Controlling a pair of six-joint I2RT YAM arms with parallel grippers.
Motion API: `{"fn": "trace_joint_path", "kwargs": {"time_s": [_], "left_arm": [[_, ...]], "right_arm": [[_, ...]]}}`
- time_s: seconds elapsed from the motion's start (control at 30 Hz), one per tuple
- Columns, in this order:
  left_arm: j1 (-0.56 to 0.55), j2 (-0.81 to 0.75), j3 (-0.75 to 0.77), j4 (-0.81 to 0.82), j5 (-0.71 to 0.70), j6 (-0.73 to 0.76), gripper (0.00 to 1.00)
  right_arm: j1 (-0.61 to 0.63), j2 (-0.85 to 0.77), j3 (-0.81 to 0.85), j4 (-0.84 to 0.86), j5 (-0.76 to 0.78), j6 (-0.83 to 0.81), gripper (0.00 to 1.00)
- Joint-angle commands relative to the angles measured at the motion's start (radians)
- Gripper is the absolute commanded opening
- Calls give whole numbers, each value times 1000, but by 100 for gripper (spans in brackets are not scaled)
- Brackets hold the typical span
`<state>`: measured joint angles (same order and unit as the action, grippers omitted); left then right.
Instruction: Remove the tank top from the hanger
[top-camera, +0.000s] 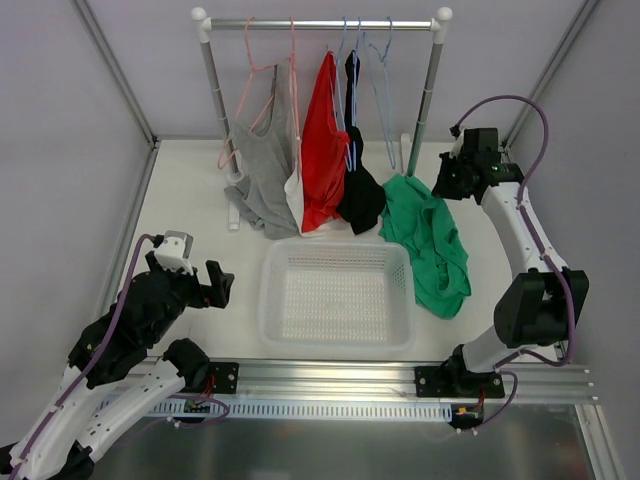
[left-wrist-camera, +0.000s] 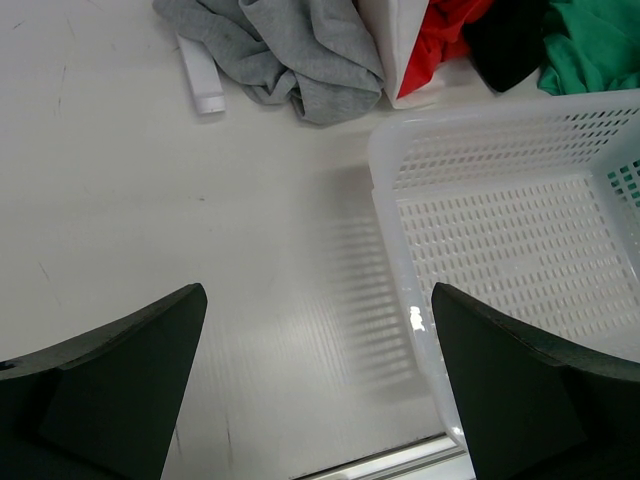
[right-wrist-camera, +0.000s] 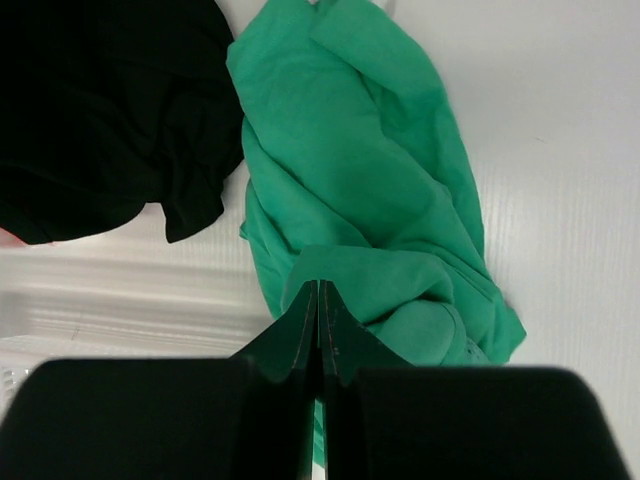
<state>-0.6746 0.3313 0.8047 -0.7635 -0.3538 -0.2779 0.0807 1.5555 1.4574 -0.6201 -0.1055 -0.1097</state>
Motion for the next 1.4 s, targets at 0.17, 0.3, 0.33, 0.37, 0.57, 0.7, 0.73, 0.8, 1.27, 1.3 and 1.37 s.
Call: {"fn": "trace_joint_path", "kwargs": {"time_s": [0.17,0.3,0.33,0.37,0.57,0.7,0.73,0.8,1.27,1.3,1.37], "left_arm": [[-3,-18,-7,24,-39,-7,99],[-3,-18,-7,21,-39,-7,99],[-3,-23,-7,23,-40,-7,99],[-3,-28,-9,23,-40,-7,99],[-3,-63,-12,23,-48,-10,99],[-3,-75,-13,23,-51,-10,99],[-3,-74,-13,23,-50,-10,99],[-3,-75,-13,23,-50,-10,99],[-3,-69,-15,23,-54,-14,99],[-3,-74,-15,23,-57,-14,99],[-3,-78,-15,23,-57,-14,99]], "right_arm": [[82,-205,30,166,-2,56,0],[97,-321,356,101,33,77,0],[97,-312,467,64,41,71,0],[94,-258,585,30,38,62,0],[4,-149,1081,155,-207,232,0],[-7,-202,1051,476,-354,401,0],[-7,-196,1060,500,-396,480,0],[-7,-183,1061,551,-453,556,0],[293,-232,664,142,-525,251,0],[313,-233,652,108,-498,228,0],[378,-238,620,83,-435,180,0]]}}
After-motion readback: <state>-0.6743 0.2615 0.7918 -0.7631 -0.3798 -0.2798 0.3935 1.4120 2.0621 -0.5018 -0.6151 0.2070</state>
